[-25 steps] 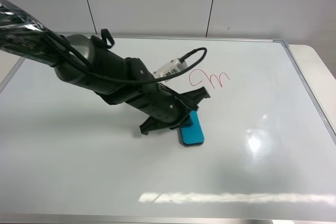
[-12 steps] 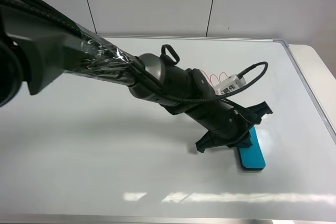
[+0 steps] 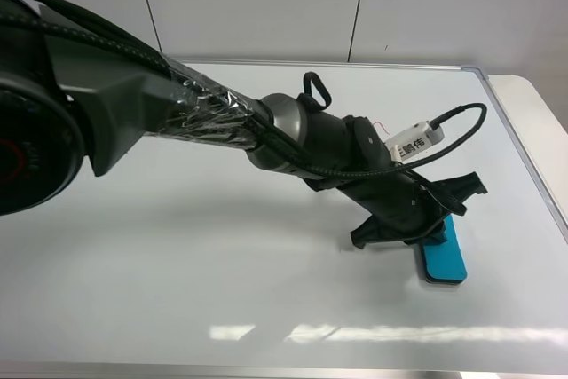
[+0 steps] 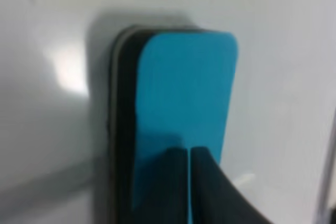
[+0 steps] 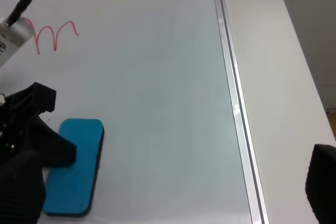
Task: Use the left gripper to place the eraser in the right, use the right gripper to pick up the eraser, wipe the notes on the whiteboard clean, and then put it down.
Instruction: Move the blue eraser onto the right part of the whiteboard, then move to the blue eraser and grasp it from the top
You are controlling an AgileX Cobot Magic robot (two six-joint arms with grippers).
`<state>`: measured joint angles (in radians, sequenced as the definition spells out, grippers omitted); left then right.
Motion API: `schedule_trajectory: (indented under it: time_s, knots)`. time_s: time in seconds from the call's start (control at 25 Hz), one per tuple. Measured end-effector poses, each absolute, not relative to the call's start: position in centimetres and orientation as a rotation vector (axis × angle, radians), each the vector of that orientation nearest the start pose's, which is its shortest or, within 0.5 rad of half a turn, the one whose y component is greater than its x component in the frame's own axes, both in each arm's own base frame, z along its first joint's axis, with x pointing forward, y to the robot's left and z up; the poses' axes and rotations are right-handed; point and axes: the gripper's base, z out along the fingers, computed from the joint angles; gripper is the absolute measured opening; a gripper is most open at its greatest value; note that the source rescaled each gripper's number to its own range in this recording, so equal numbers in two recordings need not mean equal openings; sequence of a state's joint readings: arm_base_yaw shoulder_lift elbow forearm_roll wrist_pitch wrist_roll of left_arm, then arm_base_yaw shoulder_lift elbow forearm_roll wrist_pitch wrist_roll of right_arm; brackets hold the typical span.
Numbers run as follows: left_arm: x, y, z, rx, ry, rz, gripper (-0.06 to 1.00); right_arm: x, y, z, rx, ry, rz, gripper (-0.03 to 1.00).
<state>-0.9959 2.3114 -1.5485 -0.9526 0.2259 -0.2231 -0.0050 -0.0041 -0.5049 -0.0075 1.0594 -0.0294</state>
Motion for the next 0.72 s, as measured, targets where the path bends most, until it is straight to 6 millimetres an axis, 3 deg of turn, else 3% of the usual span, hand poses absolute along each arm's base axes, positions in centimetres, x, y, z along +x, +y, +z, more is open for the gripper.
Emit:
schedule_trajectory:
  time_s: [0.08, 0.24, 0.36, 0.48, 0.6, 0.72]
  knots:
    - [25.8, -41.7, 12.8, 0.031, 2.628, -1.059, 0.00, -0.6, -0.1, 27.9, -0.024, 2.034, -0.031, 1.00]
    - [25.7, -40.3, 22.7, 0.386, 2.299, -1.022, 0.00, -0.6, -0.1, 27.9, -0.024, 2.034, -0.031, 1.00]
    - [25.5, -37.5, 28.9, 0.513, 2.092, -0.957, 0.00, -0.6, -0.1, 27.9, -0.024, 2.034, -0.031, 1.00]
    - [26.4, -32.7, 32.0, 0.538, 1.997, -0.837, 0.00, -0.6, -0.1, 27.9, -0.024, 2.034, -0.031, 1.00]
    - [26.9, -27.0, 33.3, 0.557, 1.957, -0.664, 0.00, -0.6, -0.1, 27.9, -0.024, 2.034, -0.031, 1.00]
    - [26.1, -21.2, 34.4, 0.538, 1.924, -0.520, 0.01, -0.6, -0.1, 27.9, -0.024, 2.034, -0.031, 1.00]
